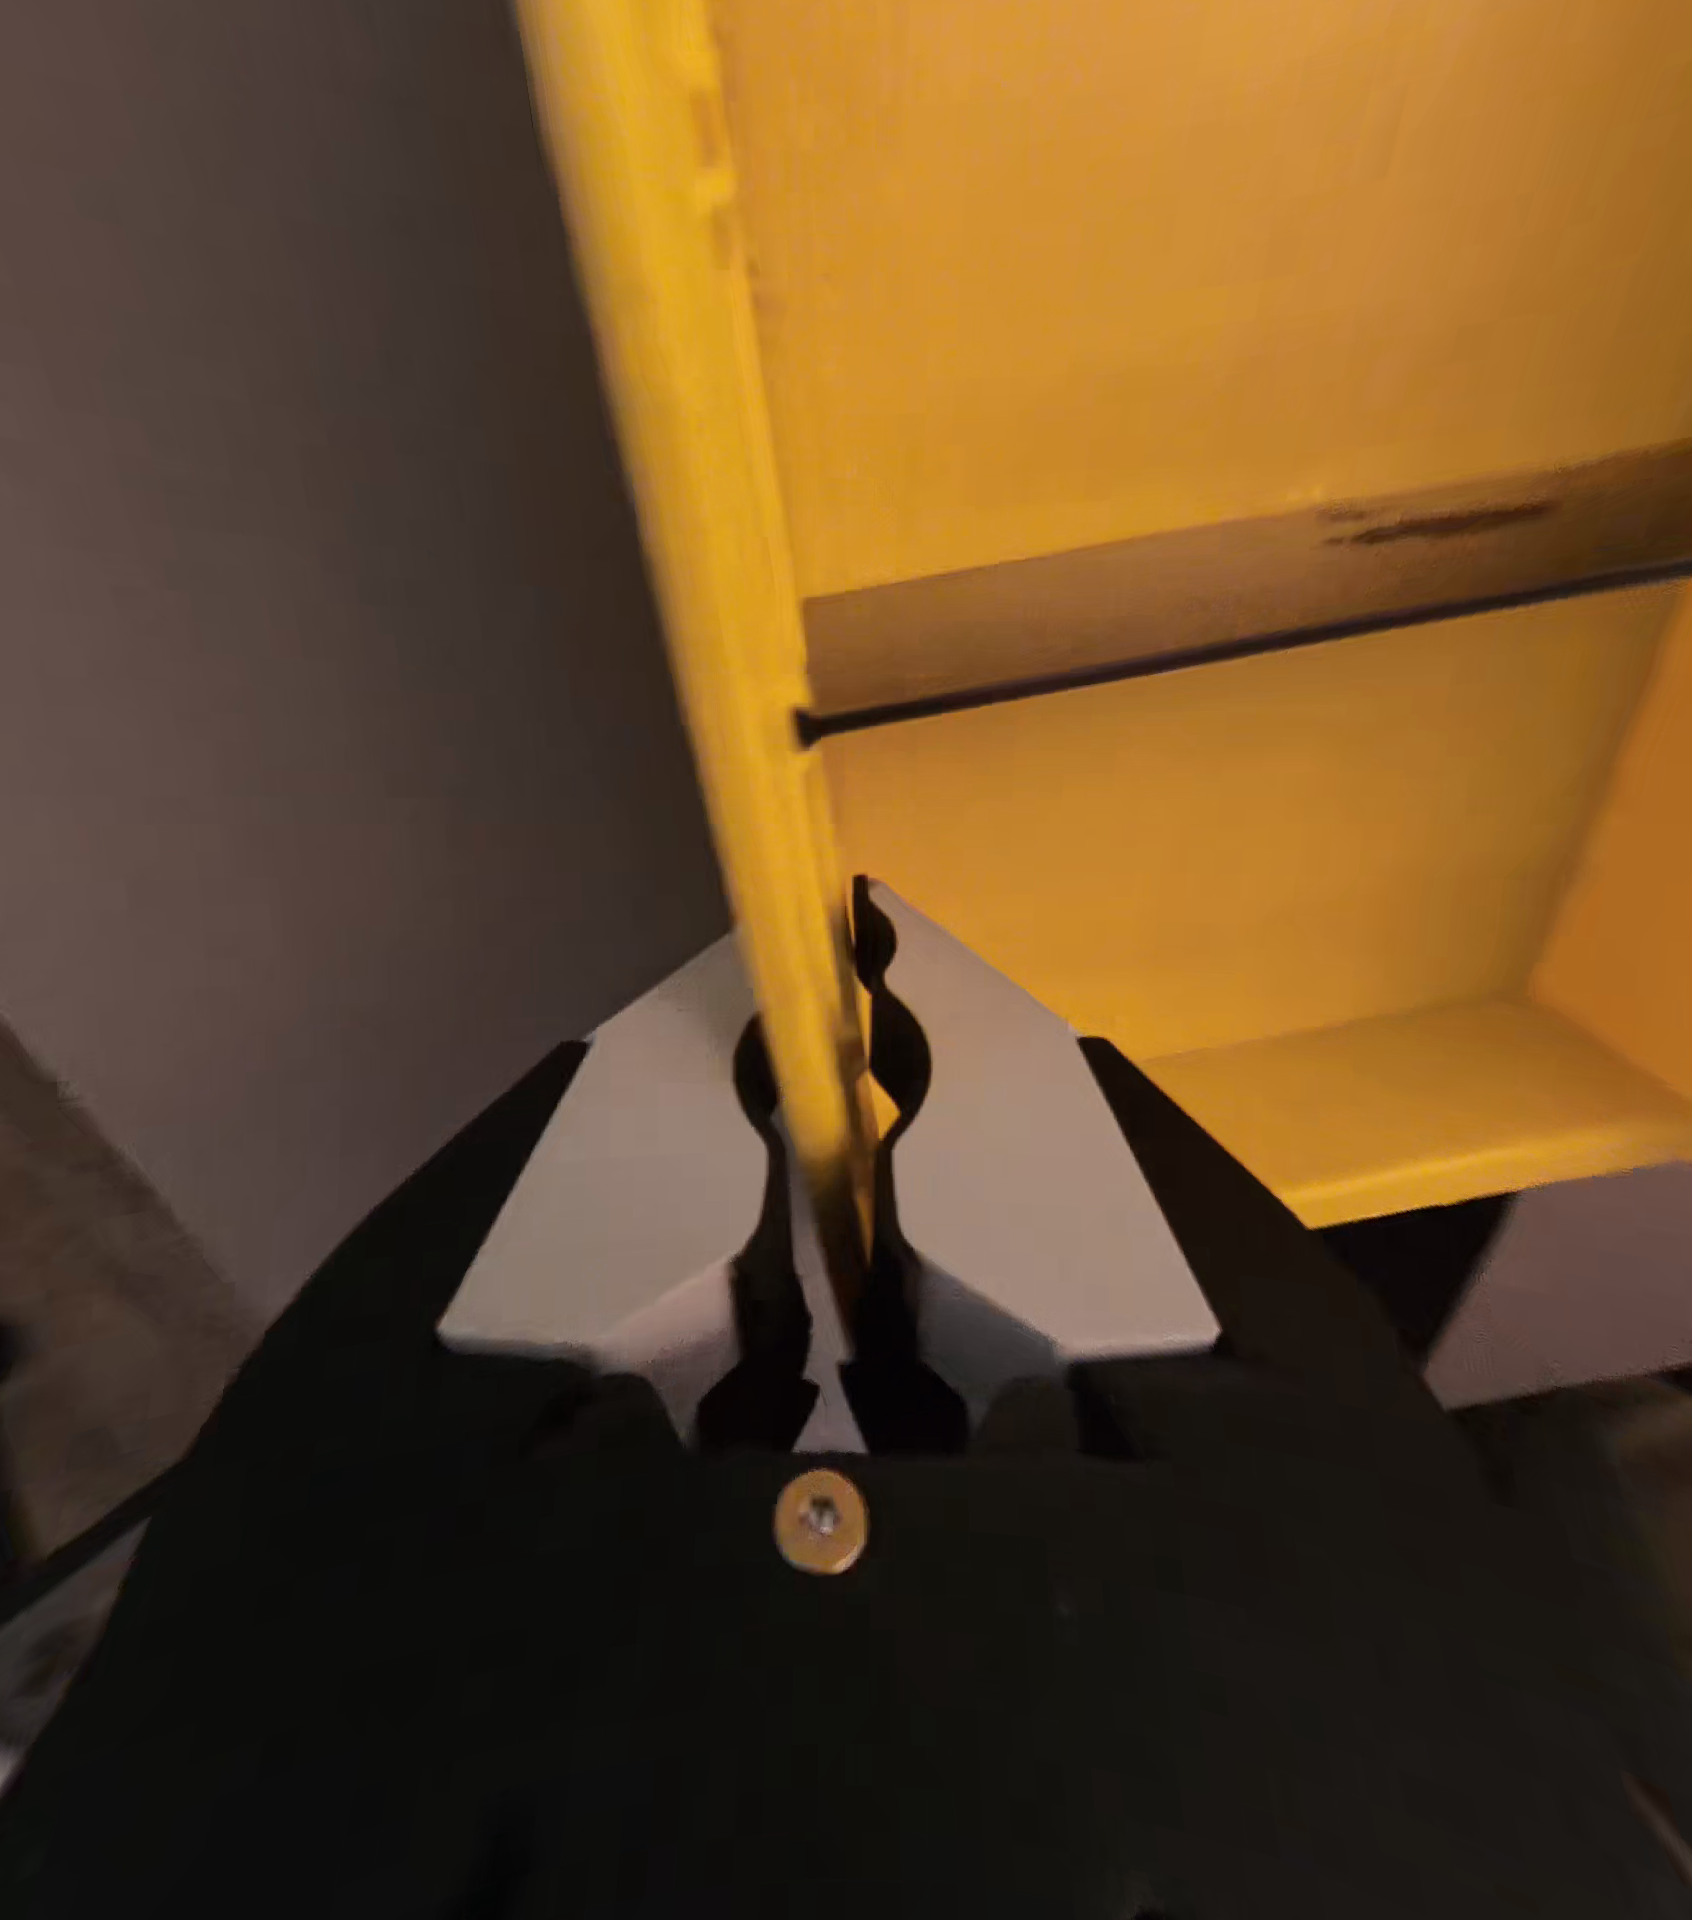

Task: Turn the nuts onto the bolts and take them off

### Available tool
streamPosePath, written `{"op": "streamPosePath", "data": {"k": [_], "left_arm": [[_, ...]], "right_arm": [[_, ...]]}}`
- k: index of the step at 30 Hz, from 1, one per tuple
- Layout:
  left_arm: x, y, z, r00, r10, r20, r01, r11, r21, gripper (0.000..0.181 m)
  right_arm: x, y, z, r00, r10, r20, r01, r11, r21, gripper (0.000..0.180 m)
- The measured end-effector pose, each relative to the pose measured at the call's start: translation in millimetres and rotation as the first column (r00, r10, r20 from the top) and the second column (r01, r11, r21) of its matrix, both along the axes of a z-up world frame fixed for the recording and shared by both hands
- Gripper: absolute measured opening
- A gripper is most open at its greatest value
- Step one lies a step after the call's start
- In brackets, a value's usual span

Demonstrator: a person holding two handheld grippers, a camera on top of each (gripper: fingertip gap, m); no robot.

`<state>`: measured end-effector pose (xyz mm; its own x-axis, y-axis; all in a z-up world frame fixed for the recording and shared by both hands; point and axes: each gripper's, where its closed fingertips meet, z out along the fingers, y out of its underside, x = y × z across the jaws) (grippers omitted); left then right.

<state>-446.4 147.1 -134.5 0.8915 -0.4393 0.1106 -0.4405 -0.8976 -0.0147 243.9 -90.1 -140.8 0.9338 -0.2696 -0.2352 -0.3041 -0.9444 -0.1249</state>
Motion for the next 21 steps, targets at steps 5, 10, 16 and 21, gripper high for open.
{"op": "streamPosePath", "data": {"k": [5, 10, 16, 21], "left_arm": [[54.8, -11.6, -1.6, 0.988, -0.153, 0.001, 0.153, 0.987, -0.054, 0.007], [103.5, -26.2, -2.9, 0.967, -0.246, -0.072, 0.24, 0.967, -0.08, 0.013], [137.0, -63.3, 5.9, 0.914, -0.397, -0.084, 0.384, 0.913, -0.139, 0.026], [132.9, -60.1, 41.8, 0.914, -0.397, -0.085, 0.4, 0.916, 0.022, 0.027]], "right_arm": [[-31.0, 15.3, -0.1, 0.997, 0.068, 0.028, -0.066, 0.995, -0.069, 0.006], [-76.4, 36.7, 1.0, 0.971, 0.231, 0.067, -0.224, 0.97, -0.098, 0.015], [-81.4, 78.1, 47.3, 0.956, 0.169, 0.24, -0.206, 0.969, 0.136, 0.046], [-188.4, 121.2, 190.3, 0.939, 0.229, 0.256, -0.343, 0.58, 0.739, 0.047]]}}
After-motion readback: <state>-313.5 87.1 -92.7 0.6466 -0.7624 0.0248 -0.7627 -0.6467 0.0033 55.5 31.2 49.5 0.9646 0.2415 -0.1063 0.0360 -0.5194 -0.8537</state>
